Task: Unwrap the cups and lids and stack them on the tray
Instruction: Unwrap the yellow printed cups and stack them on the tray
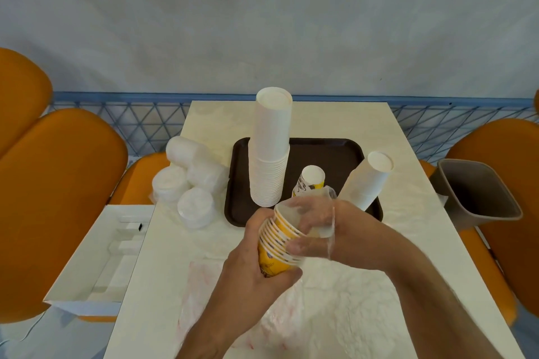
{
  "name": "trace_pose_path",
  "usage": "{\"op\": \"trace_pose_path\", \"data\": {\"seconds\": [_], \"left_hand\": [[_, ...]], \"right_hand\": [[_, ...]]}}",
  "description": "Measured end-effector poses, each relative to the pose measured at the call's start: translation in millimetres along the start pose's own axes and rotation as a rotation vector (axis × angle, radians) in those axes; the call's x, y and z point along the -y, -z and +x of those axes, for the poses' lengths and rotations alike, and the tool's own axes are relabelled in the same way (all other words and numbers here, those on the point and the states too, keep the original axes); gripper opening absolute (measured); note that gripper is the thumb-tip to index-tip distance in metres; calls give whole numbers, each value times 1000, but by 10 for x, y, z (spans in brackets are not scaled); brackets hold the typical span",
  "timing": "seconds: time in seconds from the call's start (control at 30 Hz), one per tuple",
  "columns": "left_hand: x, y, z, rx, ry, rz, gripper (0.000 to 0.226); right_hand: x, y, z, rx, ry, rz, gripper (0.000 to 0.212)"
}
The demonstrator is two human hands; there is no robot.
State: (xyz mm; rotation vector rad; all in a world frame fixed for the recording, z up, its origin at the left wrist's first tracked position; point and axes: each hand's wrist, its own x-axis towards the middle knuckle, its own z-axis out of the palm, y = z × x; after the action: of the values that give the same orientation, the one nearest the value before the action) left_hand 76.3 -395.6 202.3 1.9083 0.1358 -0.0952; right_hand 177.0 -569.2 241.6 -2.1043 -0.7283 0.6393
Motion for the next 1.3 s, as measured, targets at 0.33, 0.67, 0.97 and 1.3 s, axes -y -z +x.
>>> {"op": "trace_pose_path", "data": {"seconds": [0.33, 0.67, 0.97, 1.3], "left_hand": [[-18, -34, -46, -15, 0, 5, 85], [8, 24, -42, -169, 36, -87, 84], [-41, -8, -34, -135, -11, -104, 84], [43, 79, -35, -204, 17, -143, 88]], "right_hand": [[-45, 153, -163, -256, 8, 373, 26], [-185, 141, -253, -374, -21, 401, 60], [-127, 0, -168, -301, -25, 11, 56], [-581, -335, 41, -375, -118, -53, 72]]}}
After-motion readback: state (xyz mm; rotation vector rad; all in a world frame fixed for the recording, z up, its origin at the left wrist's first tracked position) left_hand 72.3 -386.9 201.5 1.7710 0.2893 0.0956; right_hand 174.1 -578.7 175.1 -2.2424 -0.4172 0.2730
